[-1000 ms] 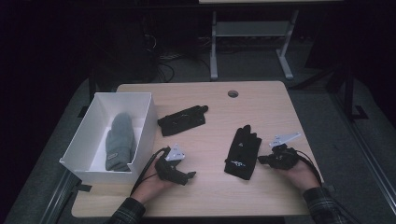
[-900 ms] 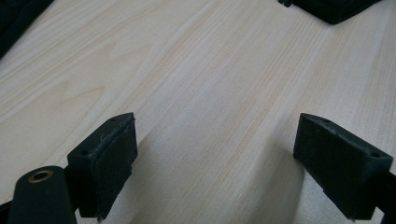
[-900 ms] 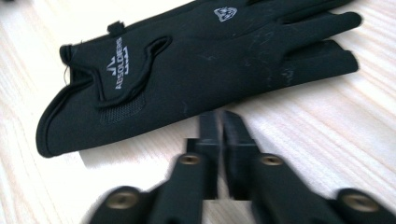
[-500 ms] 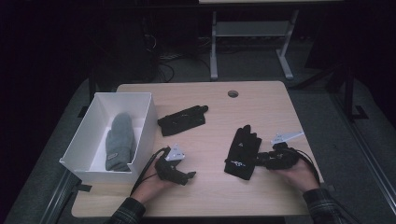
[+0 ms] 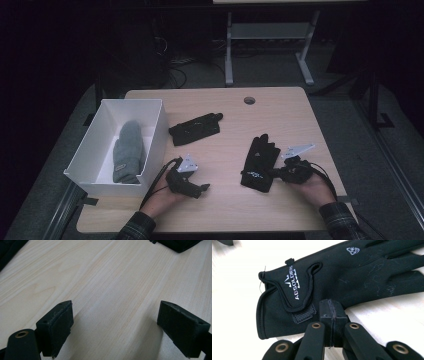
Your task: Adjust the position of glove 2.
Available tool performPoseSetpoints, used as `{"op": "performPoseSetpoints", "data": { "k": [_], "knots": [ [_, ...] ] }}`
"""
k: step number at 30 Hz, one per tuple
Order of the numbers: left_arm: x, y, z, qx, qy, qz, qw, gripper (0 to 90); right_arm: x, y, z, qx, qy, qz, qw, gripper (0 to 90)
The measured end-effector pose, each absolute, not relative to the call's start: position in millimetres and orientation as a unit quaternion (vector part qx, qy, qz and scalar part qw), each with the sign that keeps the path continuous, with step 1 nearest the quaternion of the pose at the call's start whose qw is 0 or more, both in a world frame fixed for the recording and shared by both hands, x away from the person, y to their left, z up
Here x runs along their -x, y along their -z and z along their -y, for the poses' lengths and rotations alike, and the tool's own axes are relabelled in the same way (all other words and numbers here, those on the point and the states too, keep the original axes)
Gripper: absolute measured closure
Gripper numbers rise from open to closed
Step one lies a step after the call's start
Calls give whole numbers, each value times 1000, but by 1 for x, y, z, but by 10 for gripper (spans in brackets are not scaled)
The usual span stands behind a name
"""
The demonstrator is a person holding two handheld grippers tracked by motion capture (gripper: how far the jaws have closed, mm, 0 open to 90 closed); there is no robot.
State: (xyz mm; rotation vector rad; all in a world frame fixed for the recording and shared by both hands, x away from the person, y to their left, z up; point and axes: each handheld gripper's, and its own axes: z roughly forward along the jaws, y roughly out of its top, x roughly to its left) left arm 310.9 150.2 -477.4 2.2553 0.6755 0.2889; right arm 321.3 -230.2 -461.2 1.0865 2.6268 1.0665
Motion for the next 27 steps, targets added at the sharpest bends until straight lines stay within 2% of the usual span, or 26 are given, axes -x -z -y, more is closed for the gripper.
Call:
{"op": "performPoseSetpoints", "data": {
  "k": [17, 27],
  "knots": [
    [-311, 477, -150, -880, -113, -266, 376, 127, -316, 389, 256, -353, -440, -813, 145, 900],
    [-311, 477, -149, -880, -113, -266, 378, 127, -326, 406, 194, -296, -416, -853, 106, 900]
  ]
}}
